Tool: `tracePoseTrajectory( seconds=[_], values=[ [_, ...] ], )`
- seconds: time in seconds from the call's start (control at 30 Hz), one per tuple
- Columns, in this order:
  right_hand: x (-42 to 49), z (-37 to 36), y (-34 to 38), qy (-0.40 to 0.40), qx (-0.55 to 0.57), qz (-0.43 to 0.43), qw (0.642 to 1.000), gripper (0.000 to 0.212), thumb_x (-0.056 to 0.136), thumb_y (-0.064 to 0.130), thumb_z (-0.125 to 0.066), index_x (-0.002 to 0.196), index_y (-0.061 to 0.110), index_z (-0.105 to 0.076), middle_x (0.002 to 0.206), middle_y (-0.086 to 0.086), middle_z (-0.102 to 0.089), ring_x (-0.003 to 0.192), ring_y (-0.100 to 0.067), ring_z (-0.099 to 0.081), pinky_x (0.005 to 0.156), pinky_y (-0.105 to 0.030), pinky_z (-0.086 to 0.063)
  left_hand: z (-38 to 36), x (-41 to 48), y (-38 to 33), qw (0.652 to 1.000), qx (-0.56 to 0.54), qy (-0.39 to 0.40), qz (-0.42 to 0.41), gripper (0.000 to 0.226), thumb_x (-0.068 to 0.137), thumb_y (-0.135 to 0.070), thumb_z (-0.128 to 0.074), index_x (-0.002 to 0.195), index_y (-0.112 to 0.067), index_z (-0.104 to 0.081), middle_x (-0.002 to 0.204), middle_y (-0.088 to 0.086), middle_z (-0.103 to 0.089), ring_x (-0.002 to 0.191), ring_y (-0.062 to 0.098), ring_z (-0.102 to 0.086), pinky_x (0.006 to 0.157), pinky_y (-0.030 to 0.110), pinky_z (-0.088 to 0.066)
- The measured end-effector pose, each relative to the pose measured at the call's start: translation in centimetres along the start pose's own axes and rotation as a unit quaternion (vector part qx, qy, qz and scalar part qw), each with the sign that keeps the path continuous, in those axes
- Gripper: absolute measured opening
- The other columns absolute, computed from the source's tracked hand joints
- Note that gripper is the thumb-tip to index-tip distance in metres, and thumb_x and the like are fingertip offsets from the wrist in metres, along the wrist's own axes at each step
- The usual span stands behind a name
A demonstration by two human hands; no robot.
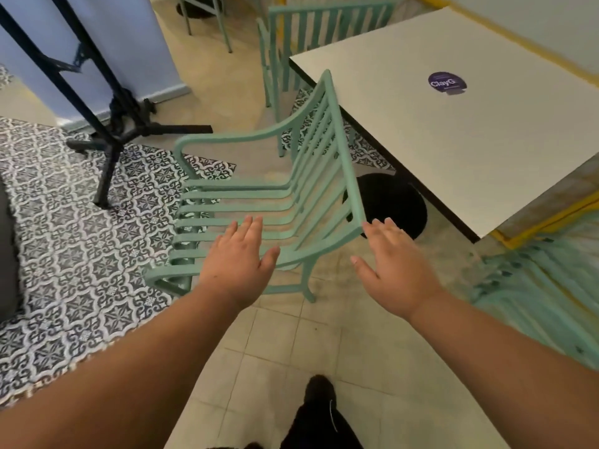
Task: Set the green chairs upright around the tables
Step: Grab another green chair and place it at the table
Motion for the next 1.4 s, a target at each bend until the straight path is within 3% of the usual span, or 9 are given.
tracePoseTrajectory(
  seconds=[0.1, 0.2, 0.37, 0.53, 0.77, 0.83, 0.97, 1.13, 1.4],
  values=[
    [2.5, -2.2, 2.5, 0.007, -0.021, 0.034, 0.999, 0.069, 0.103, 0.048, -0.045, 0.159, 0.011, -0.03, 0.164, -0.012, -0.032, 0.156, -0.029, -0.014, 0.127, -0.04, -0.008, -0.7, 1.7, 3.1, 1.0, 0.009, 0.015, 0.008, 0.073, 0.104, -0.057, -0.024, 0.163, -0.02, -0.003, 0.171, 0.0, -0.006, 0.157, 0.022, -0.003, 0.128, 0.043, -0.009],
    [4.0, -4.6, 4.7, 0.023, -0.038, 0.048, 0.998, 0.075, 0.099, 0.057, -0.032, 0.16, 0.012, -0.029, 0.165, -0.011, -0.03, 0.157, -0.027, -0.012, 0.124, -0.037, -0.003, -1.8, 3.1, 6.3, 0.999, 0.025, 0.034, 0.005, 0.073, 0.104, -0.057, -0.021, 0.163, -0.02, -0.002, 0.171, 0.001, -0.005, 0.157, 0.022, -0.001, 0.128, 0.042, -0.007],
    [6.4, -9.0, 6.1, 0.038, -0.066, 0.013, 0.997, 0.076, 0.099, 0.059, -0.027, 0.16, 0.013, -0.028, 0.165, -0.012, -0.03, 0.157, -0.027, -0.012, 0.123, -0.036, 0.0, -4.2, 6.4, 10.1, 0.996, 0.043, 0.069, -0.036, 0.071, 0.104, -0.057, -0.018, 0.164, -0.021, -0.002, 0.171, 0.0, -0.004, 0.157, 0.023, -0.002, 0.127, 0.044, -0.007],
    [8.7, -12.4, 7.1, 0.031, -0.087, -0.039, 0.995, 0.069, 0.104, 0.053, -0.037, 0.16, 0.015, -0.027, 0.165, -0.009, -0.03, 0.157, -0.026, -0.008, 0.121, -0.032, 0.006, -7.4, 9.4, 12.3, 0.989, 0.053, 0.095, -0.099, 0.071, 0.104, -0.057, -0.017, 0.164, -0.022, -0.001, 0.171, -0.001, -0.004, 0.157, 0.023, -0.001, 0.126, 0.044, -0.006],
    [11.5, -17.7, 6.0, 0.08, -0.185, -0.075, 0.977, 0.071, 0.104, 0.058, -0.028, 0.159, 0.013, -0.029, 0.164, -0.01, -0.033, 0.156, -0.029, -0.012, 0.126, -0.041, 0.004, -13.8, 11.3, 15.3, 0.985, 0.052, 0.121, -0.107, 0.068, 0.104, -0.057, -0.016, 0.163, -0.023, -0.009, 0.171, 0.0, -0.012, 0.156, 0.026, -0.009, 0.126, 0.048, -0.013],
    [11.5, -18.7, 4.9, 0.085, -0.239, -0.066, 0.965, 0.068, 0.102, 0.057, -0.028, 0.152, 0.013, -0.043, 0.151, -0.01, -0.048, 0.149, -0.032, -0.028, 0.125, -0.042, 0.002, -15.8, 11.2, 16.1, 0.985, 0.055, 0.136, -0.091, 0.064, 0.105, -0.055, -0.015, 0.162, -0.025, -0.015, 0.168, -0.003, -0.022, 0.154, 0.026, -0.018, 0.124, 0.053, -0.015],
    [11.8, -19.9, 3.8, 0.053, -0.312, -0.02, 0.948, 0.047, 0.097, 0.048, -0.046, 0.119, 0.012, -0.066, 0.106, -0.007, -0.064, 0.109, -0.033, -0.056, 0.113, -0.046, -0.019, -17.7, 11.7, 16.0, 0.982, 0.089, 0.147, -0.075, 0.052, 0.105, -0.057, -0.017, 0.144, -0.032, -0.04, 0.143, -0.008, -0.054, 0.134, 0.027, -0.045, 0.114, 0.062, -0.025],
    [12.5, -20.1, 3.8, -0.006, -0.333, -0.019, 0.943, 0.03, 0.092, 0.042, -0.066, 0.098, 0.013, -0.069, 0.089, -0.004, -0.064, 0.092, -0.032, -0.06, 0.099, -0.043, -0.028, -17.8, 12.4, 16.8, 0.979, 0.128, 0.086, -0.13, 0.054, 0.098, -0.066, -0.016, 0.118, -0.03, -0.05, 0.11, -0.009, -0.066, 0.102, 0.024, -0.06, 0.089, 0.044, -0.04],
    [12.3, -20.5, 4.5, -0.049, -0.324, -0.007, 0.945, 0.028, 0.084, 0.037, -0.076, 0.089, 0.009, -0.07, 0.081, -0.007, -0.062, 0.084, -0.034, -0.06, 0.095, -0.044, -0.031, -18.0, 12.9, 17.8, 0.976, 0.117, 0.068, -0.171, 0.05, 0.099, -0.066, -0.02, 0.112, -0.029, -0.052, 0.103, -0.008, -0.067, 0.096, 0.024, -0.062, 0.083, 0.041, -0.043]
  ],
)
Point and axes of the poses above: each hand's wrist, its own x-axis towards the middle knuckle, its own z-axis out of the back of the hand, y = z × x, the point moved 4 cm from there along x, towards the middle knuckle
